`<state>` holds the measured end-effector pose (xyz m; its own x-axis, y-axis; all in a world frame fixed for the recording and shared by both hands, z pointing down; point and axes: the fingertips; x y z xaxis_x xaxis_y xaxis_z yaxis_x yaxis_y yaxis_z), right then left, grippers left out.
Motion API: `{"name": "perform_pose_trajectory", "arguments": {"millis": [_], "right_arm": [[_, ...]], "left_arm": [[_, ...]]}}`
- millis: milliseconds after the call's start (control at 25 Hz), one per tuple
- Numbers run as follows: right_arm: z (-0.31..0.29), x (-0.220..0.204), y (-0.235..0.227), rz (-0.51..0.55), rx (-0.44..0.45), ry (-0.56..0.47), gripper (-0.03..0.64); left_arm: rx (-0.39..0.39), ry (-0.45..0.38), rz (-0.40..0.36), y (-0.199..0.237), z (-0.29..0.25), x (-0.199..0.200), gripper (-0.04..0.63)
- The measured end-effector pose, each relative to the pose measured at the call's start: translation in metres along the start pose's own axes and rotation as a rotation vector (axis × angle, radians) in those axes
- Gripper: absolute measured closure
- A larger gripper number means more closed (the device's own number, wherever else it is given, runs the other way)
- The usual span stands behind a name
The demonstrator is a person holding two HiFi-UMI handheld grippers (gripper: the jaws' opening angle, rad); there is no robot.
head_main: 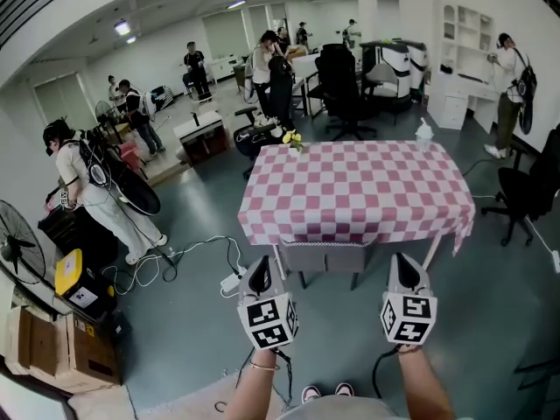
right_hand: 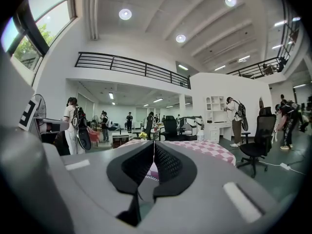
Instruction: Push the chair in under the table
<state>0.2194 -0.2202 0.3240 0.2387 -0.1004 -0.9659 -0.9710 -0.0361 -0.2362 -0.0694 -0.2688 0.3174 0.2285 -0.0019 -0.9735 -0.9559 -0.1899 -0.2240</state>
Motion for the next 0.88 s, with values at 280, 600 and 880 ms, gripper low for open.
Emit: {"name": "perform_pose_trajectory", "arguments": {"millis": [280,600,880], "right_arm": [[0.004,-0.005,0.010,-0.016,0.025,0.023,0.607],[0.006,-0.006,0.016,-0.011,0.027,0.032,0.607],[0.008,-0.006,0.020,0.002,0.031,0.039,0.607]], "left_arm": [[-0.004,-0.018,0.016,0.005,0.005,0.000,0.595],[-0.003,0.002,0.026,0.009,0.009,-0.007,0.595],[-0.010,0.012,0.039,0.009,0.011,-0.013,0.595]]}}
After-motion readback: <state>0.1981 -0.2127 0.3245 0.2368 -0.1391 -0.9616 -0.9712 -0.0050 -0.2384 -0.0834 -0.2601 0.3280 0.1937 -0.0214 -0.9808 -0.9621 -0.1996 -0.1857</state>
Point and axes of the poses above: the fingertips, and each gripper's own axes: z backward along the fingers, y to its left, x out of its top, and after that the axes turned 13 degrees about -z, right-handed
